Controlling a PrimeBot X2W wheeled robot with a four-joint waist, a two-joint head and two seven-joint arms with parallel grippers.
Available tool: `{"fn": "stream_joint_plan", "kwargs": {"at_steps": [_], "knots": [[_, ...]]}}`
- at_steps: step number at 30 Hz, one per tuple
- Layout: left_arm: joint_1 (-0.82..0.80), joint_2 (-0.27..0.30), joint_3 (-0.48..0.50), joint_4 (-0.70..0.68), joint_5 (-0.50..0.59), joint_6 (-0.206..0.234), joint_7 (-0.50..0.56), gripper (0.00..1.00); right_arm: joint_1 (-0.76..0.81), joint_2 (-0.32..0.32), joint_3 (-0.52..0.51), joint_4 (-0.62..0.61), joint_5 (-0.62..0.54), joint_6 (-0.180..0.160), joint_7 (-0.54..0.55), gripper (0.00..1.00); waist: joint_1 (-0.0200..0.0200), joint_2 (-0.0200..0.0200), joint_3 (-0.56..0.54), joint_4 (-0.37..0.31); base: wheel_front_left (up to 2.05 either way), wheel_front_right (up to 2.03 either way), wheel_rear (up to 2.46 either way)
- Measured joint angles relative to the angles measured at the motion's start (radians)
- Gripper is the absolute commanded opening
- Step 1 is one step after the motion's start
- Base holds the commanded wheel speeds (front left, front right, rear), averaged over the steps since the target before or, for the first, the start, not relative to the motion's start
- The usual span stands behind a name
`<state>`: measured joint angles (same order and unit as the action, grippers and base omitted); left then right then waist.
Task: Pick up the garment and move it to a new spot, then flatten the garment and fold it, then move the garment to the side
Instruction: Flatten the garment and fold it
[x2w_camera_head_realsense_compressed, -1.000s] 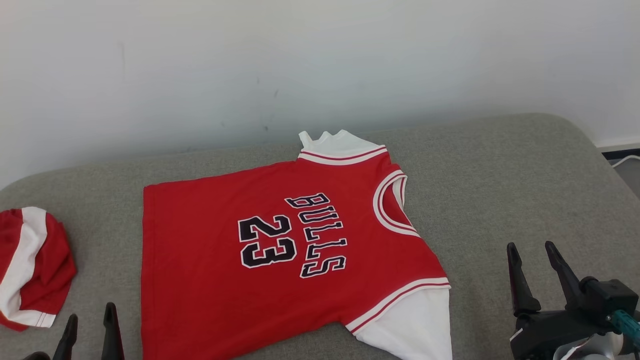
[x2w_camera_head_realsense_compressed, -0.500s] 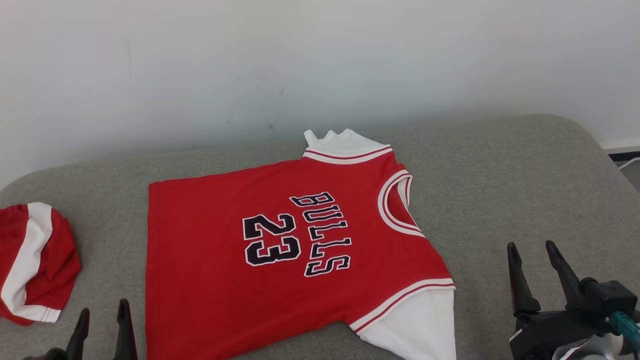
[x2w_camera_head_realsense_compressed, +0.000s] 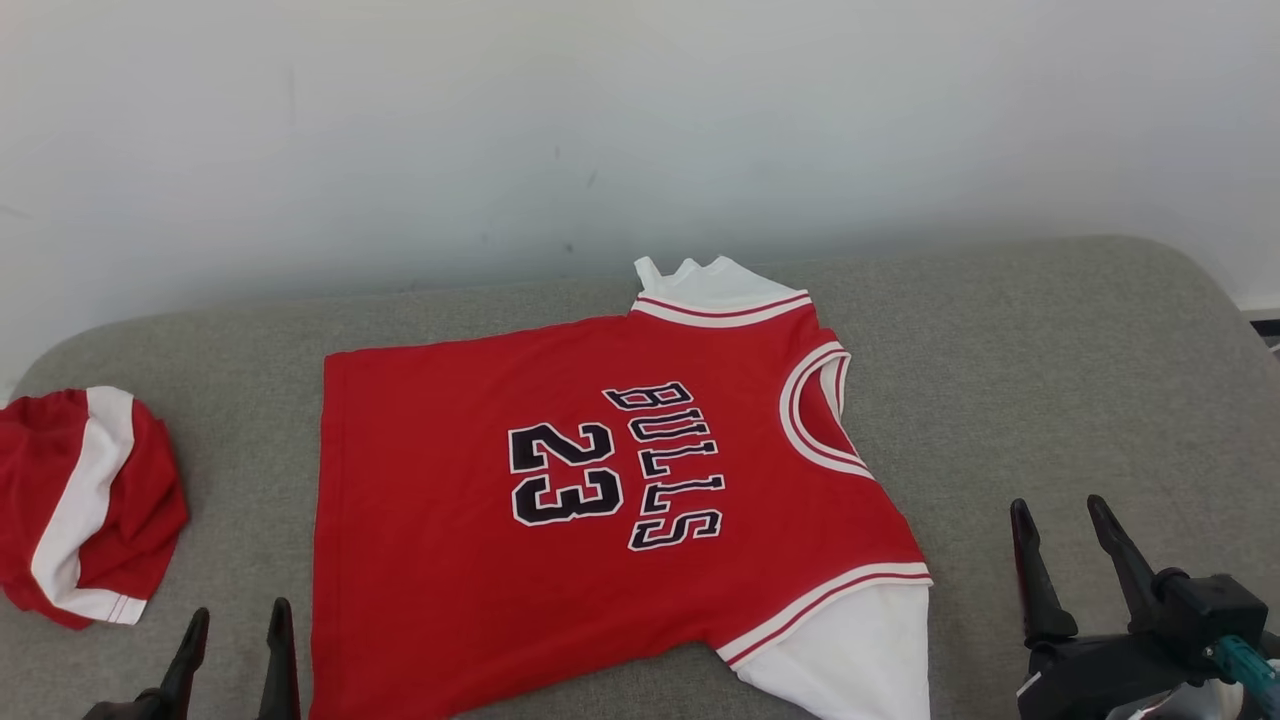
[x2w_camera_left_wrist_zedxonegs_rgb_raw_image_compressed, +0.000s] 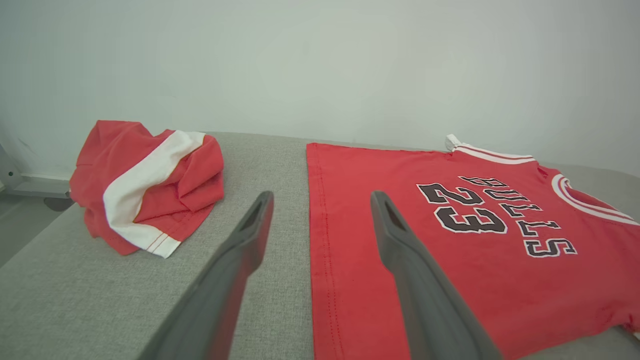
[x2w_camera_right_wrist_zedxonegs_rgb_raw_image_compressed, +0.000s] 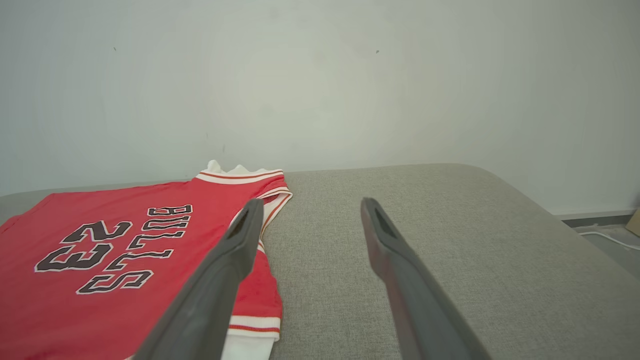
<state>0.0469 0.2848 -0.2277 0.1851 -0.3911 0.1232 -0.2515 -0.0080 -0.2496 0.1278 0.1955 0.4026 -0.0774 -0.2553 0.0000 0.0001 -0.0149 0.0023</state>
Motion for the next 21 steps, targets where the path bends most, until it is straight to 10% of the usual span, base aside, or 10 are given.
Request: {"fn": "stream_joint_plan", "kwargs": {"at_steps": [21], "knots": [[-0.035,0.081,-0.103,0.021,0.136,-0.027,0.034,1.0,0.0,0.015,-0.008,0.012,-0.019,0.025,0.0,1.0,0.0,0.0,-0.008,0.03,0.0,0.0,0.0]]}}
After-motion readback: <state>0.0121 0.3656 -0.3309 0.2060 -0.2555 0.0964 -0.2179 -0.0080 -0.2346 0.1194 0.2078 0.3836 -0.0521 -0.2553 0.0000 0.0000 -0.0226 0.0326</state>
